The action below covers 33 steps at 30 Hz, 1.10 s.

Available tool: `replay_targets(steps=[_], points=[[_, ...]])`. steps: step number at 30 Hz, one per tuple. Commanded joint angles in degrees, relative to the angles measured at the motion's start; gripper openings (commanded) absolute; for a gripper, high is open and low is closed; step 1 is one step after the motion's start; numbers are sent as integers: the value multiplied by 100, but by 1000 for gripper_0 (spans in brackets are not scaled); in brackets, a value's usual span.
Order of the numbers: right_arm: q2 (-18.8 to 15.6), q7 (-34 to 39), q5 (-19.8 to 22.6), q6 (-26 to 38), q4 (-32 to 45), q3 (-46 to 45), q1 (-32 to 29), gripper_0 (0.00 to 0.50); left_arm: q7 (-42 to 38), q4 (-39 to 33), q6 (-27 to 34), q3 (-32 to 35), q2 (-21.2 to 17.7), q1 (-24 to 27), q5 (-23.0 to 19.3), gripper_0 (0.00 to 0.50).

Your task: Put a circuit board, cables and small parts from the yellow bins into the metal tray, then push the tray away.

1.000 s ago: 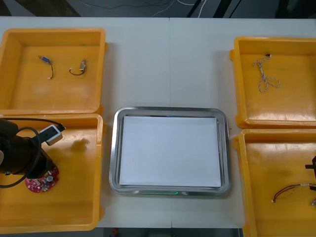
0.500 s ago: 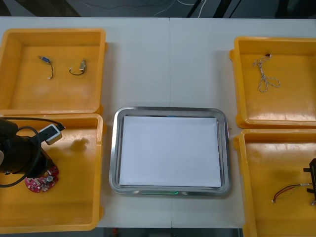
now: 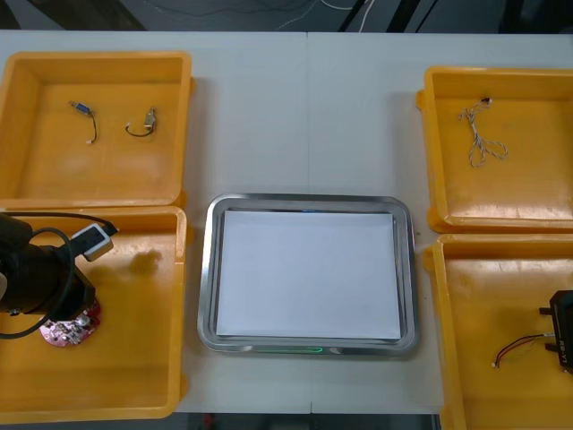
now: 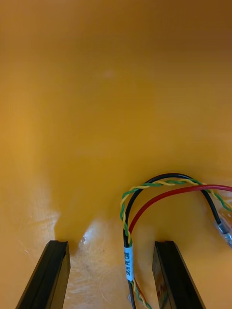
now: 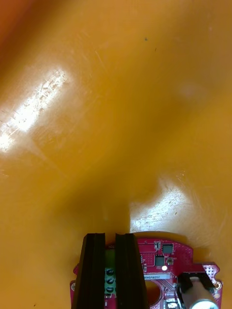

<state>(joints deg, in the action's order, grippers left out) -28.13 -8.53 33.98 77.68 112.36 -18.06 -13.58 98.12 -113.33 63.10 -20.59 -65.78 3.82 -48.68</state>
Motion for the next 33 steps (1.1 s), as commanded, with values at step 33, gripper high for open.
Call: replay_targets(steps=[33], points=[[70,18,-110,-60,-101,347,-330,500,5,-1297,1952,1558,250,119,-405,0]])
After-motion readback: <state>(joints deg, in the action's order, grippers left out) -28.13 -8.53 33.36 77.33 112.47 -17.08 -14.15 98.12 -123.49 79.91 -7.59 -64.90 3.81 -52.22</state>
